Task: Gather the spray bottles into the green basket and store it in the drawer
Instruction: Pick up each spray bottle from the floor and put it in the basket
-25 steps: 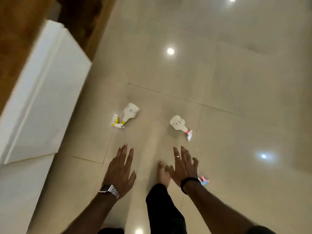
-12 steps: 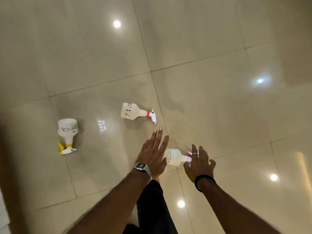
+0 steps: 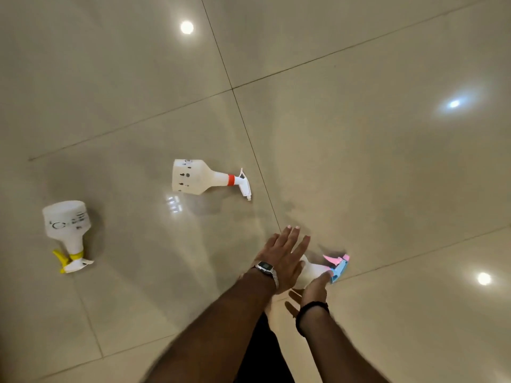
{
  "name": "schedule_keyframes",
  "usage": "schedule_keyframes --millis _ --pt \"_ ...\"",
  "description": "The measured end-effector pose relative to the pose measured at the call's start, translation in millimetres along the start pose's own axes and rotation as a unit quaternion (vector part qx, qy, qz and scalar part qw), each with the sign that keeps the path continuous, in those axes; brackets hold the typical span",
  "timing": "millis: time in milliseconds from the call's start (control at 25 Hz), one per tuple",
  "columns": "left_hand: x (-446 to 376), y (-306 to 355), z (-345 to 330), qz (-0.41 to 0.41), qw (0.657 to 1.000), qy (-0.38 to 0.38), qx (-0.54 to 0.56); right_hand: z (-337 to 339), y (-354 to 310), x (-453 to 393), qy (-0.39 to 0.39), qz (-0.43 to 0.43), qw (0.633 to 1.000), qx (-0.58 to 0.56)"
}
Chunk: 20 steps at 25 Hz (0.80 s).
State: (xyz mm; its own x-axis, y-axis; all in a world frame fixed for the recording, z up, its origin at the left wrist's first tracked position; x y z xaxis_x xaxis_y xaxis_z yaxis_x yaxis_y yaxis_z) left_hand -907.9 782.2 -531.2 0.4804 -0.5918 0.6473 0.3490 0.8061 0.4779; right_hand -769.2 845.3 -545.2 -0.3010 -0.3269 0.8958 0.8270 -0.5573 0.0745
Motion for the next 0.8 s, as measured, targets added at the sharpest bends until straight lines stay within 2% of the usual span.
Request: schedule_keyframes --millis 80,200,360,600,680,800 --pt "-12.7 -0.6 -17.3 0.009 0.999 -0.037 0.012 -17.4 -3.8 -14.1 -0.056 -0.006 0.996 -0.066" --pt "-15.4 -2.4 -24.6 0.02 0.997 -0.054 0.043 -39.4 -17.2 -18.8 -0.107 0.016 0.992 -0.065" --pt "12.5 -9.4 3.2 0.046 0.994 -0.005 0.1 -37.2 -43.4 11.5 -0.085 0.106 0.991 0.017" --pt "81.9 -1.1 92.3 0.067 0.985 0.038 0.152 -28.1 -83.2 125.6 -0.087 0.256 0.951 0.15" --pt "111.4 -0.4 136.3 0.079 0.979 0.067 0.174 -33.4 -101.5 182.8 -0.09 0.324 0.923 0.188" --pt "165.0 -6.6 210.1 0.085 0.966 0.142 0.199 -47.1 -131.4 285.9 -0.09 0.478 0.838 0.25"
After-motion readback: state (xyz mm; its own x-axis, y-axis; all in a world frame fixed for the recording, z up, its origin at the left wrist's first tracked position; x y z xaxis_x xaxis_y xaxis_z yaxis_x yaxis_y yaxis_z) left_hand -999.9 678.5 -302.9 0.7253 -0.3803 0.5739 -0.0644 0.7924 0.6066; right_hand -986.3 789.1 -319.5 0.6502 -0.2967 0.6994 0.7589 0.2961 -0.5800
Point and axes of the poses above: each hand's wrist, its own x-axis away from the middle knuckle, its own z-axis out of the back of the hand, y = z × x, the point moved 9 cm from there along -x, towards the middle knuckle, and after that the axes turned 8 degrees about x, right-handed, at the moved point
